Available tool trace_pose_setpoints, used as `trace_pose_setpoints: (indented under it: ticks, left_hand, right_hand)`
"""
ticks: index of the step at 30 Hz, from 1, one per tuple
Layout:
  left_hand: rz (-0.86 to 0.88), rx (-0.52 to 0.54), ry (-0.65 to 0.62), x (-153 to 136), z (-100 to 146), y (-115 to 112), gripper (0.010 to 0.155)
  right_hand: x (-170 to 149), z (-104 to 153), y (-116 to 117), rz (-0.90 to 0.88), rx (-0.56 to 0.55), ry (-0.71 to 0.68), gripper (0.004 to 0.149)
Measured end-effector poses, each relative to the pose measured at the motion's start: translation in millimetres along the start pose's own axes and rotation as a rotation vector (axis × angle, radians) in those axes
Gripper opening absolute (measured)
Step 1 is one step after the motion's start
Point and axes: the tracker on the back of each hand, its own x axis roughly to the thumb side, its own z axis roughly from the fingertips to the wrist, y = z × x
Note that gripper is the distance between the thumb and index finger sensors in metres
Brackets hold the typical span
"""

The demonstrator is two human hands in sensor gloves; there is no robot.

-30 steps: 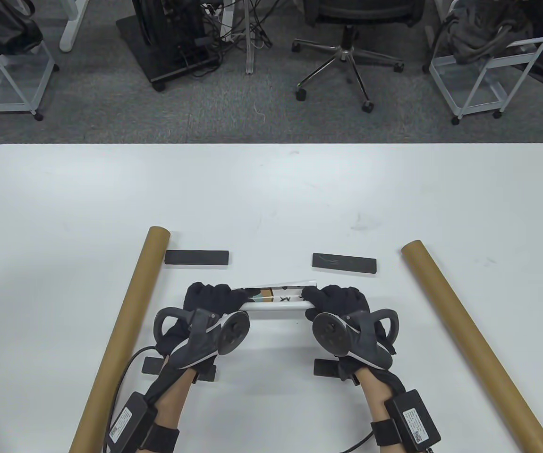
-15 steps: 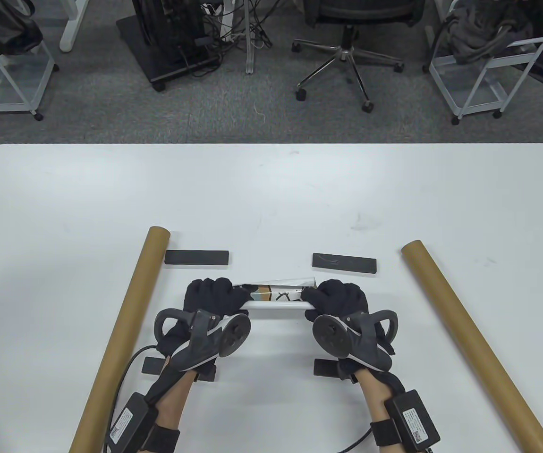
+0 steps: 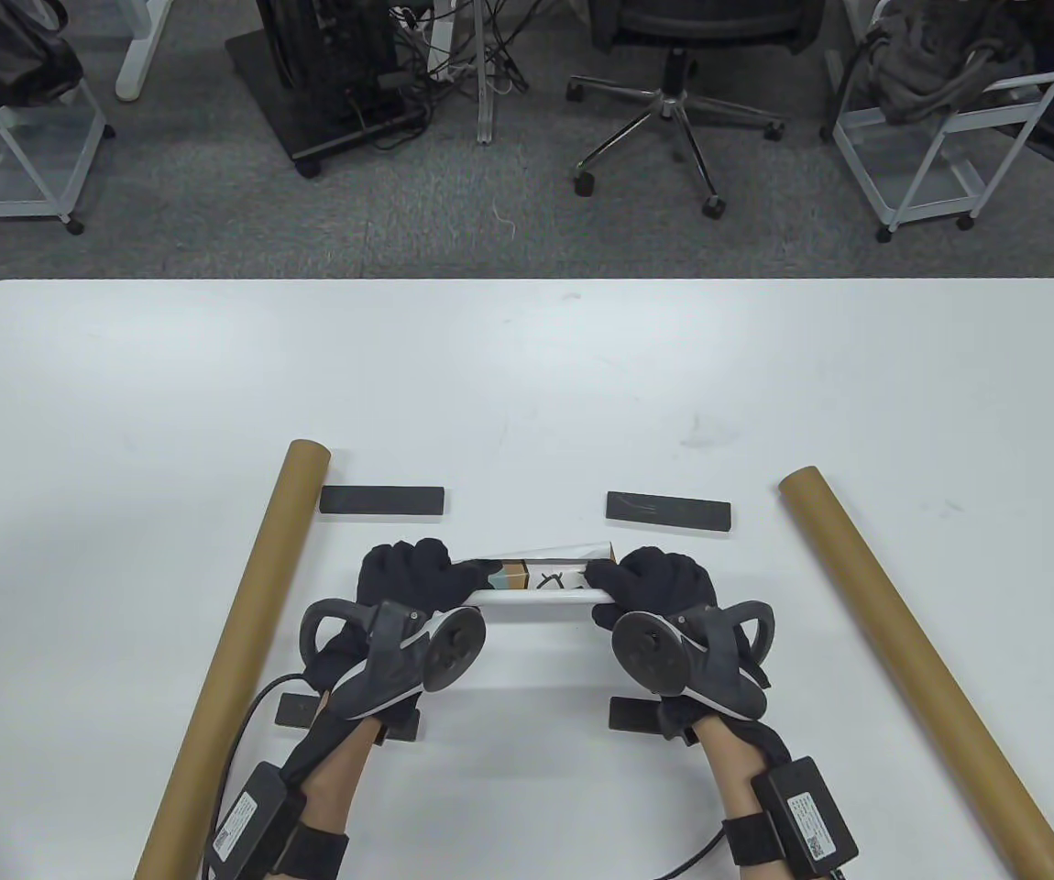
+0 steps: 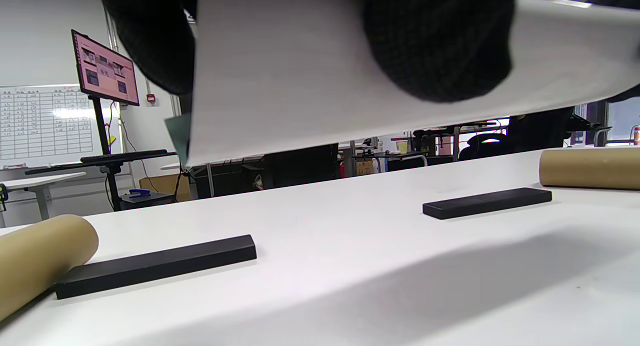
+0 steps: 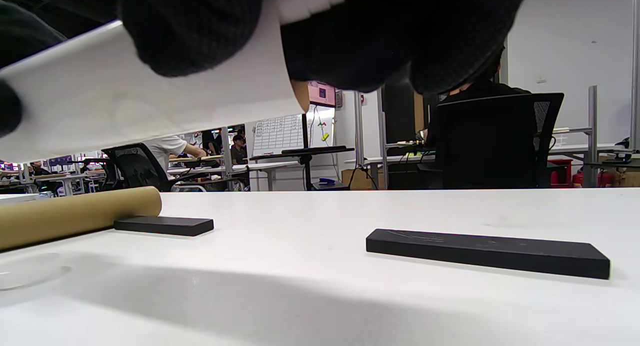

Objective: Roll up posters and store in mailing tubes

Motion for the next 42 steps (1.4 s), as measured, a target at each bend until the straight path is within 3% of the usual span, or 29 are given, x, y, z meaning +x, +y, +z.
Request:
trace_pose_setpoints:
  ticks: [15,18,23,42]
  left_hand:
    - [0.004,-0.012,-0.002,2.8,0.0,-0.9,0.052]
    - [0.011,-0.002,0.004,1.7,0.1,0.5,0.049]
    - [-0.027,0.005,0.0,1.6,0.6,-0.6,0.045]
    - [0.028,0.001,0.033,-2.4,-1.1,-3.3,0.049]
  right_hand:
    - [-0.8,0.0,1.8,-0.054,0.054,-0.006,0.053]
    - [-1.8,0.0,1.8,-0.065,0.034,-0.01,0.056]
    - [1.1,0.4,3.5,-0.01,0.026,-0.008,0.049]
    - [0.5,-0.9,4.8,-0.042,0.016,0.002,0.049]
